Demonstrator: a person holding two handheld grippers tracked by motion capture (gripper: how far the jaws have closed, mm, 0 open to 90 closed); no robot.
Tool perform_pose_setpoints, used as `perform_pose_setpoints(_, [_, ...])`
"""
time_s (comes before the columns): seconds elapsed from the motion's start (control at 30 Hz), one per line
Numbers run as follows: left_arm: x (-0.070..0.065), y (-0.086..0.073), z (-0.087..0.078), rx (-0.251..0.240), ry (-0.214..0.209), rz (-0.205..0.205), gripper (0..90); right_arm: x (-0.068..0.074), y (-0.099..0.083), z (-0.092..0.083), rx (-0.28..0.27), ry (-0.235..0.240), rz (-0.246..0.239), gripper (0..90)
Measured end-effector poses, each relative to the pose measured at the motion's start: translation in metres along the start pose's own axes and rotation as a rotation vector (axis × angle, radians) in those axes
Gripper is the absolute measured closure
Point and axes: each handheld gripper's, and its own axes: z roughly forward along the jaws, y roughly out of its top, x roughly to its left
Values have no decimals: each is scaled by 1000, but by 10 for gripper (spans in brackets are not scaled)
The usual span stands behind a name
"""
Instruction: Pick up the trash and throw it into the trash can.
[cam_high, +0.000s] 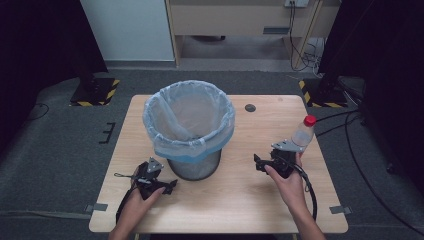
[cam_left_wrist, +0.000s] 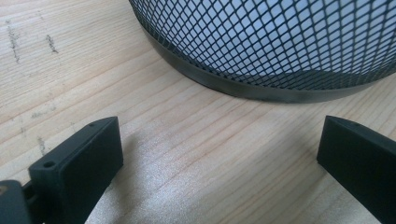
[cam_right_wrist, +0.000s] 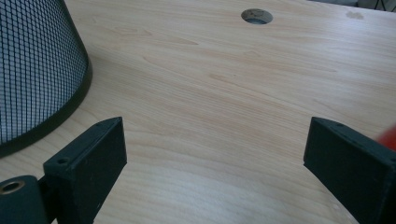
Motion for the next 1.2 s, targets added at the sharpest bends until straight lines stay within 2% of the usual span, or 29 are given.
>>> perform_pose_setpoints(0.27, [0, 0, 0, 0, 0, 0, 0, -12, -11, -22, -16, -35, -19, 69])
perform_pose_setpoints(0.5, [0, 0, 0, 0, 0, 0, 0, -16, -16, -32, -28, -34, -20, 65])
perform_pose_setpoints(0.67, [0, 0, 0, 0, 0, 0, 0, -25, -18, -40, -40, -42, 14, 68])
perform_pose_setpoints(0.8, [0, 0, 0, 0, 0, 0, 0, -37, -20, -46, -48, -70, 39, 70])
perform_pose_setpoints(1.2, [0, 0, 0, 0, 0, 0, 0, -51, -21, -46, -40, -104, 65, 65])
